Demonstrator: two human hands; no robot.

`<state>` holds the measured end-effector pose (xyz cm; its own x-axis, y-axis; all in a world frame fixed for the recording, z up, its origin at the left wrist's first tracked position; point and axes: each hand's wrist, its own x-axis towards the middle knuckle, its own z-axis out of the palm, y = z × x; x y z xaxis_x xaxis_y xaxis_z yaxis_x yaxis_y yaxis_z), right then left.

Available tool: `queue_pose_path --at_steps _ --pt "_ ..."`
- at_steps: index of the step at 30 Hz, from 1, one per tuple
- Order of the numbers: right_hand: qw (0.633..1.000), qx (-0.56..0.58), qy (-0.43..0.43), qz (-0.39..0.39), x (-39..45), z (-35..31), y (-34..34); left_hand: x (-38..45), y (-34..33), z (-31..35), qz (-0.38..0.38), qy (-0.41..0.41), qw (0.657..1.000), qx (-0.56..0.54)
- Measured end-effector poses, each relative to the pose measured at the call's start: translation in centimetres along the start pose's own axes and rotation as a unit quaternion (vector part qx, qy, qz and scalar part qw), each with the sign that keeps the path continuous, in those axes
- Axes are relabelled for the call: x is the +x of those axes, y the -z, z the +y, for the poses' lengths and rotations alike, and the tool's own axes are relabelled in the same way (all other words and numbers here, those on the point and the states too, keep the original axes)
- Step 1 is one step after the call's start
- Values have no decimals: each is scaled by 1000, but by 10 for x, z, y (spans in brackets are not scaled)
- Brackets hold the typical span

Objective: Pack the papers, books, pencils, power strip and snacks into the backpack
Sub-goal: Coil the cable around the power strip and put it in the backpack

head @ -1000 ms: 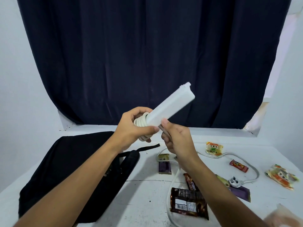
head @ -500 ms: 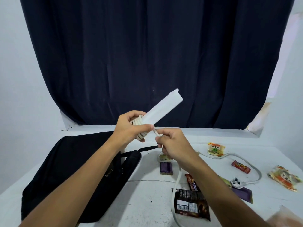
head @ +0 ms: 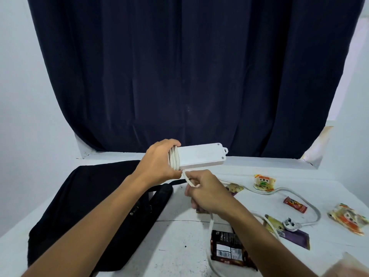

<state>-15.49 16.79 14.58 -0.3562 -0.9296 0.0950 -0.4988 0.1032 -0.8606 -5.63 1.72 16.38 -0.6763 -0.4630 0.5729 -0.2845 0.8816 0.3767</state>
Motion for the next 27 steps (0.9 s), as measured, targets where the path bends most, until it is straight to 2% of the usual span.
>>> queue_pose_path --at_steps 4,8,11,15,20,25,27 --pt "999 15 -32 -37 -1 -3 -3 0 -7 -8 0 9 994 111" --pt "990 -128 30 56 9 -3 0 1 -9 -4 -42 -42 984 165" --pt "968 -209 97 96 14 -6 15 2 6 1 -121 -60 981 142" --pt "961 -181 160 133 17 -14 45 -14 21 7 -166 -18 986 2" --pt "987 -103 120 32 22 -19 64 -26 19 7 -181 46 969 -159" --pt "991 16 77 -111 34 -12 83 -33 17 1 -244 93 922 -287" --pt "988 54 64 -133 37 -9 86 -34 15 1 -256 94 900 -340"
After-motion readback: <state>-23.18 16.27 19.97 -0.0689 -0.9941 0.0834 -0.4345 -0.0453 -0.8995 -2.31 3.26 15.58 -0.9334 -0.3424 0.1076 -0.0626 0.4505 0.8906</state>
